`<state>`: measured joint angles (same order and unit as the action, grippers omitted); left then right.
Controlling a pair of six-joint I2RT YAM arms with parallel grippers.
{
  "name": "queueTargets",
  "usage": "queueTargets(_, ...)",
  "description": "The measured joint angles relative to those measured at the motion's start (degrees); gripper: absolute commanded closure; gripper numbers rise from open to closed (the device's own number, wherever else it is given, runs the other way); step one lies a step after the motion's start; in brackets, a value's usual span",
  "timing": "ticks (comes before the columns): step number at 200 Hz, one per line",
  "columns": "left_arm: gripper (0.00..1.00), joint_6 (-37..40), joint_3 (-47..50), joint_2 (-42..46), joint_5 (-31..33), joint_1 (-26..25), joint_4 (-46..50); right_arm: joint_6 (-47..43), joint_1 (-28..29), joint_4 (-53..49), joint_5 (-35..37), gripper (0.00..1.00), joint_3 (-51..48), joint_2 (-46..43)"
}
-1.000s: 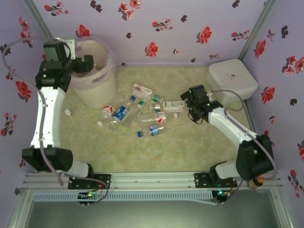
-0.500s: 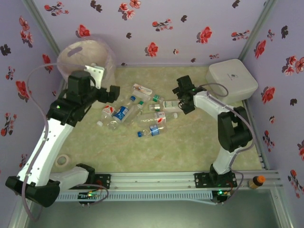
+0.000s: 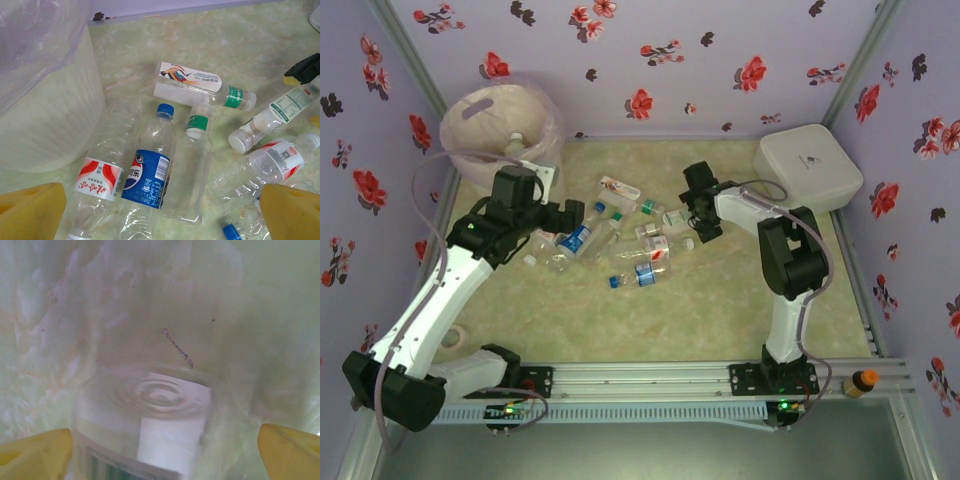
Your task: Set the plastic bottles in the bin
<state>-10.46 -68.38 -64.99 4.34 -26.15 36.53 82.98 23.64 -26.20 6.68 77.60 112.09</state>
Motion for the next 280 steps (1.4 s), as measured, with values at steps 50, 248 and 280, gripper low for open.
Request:
queueTargets(50,0.00,-0.26,0.57,-0.46,-0.02,-0.04,-1.01,0.17,-0.02,0.17,0.35,0.28,1.03,0.42)
queueTargets(248,0.00,-10.01,-11.47,-24.33,-28.00,-10.29,-17.03,-34.91,-4.85,22.08,-21.38,0.72,-17.77,-32.52)
queueTargets(280,0.00,-11.13,-11.80,-28.06,-30.10,-13.05,-18.80,-34.99,-4.07,26.49,-26.84,0.71,-19.15,-32.74)
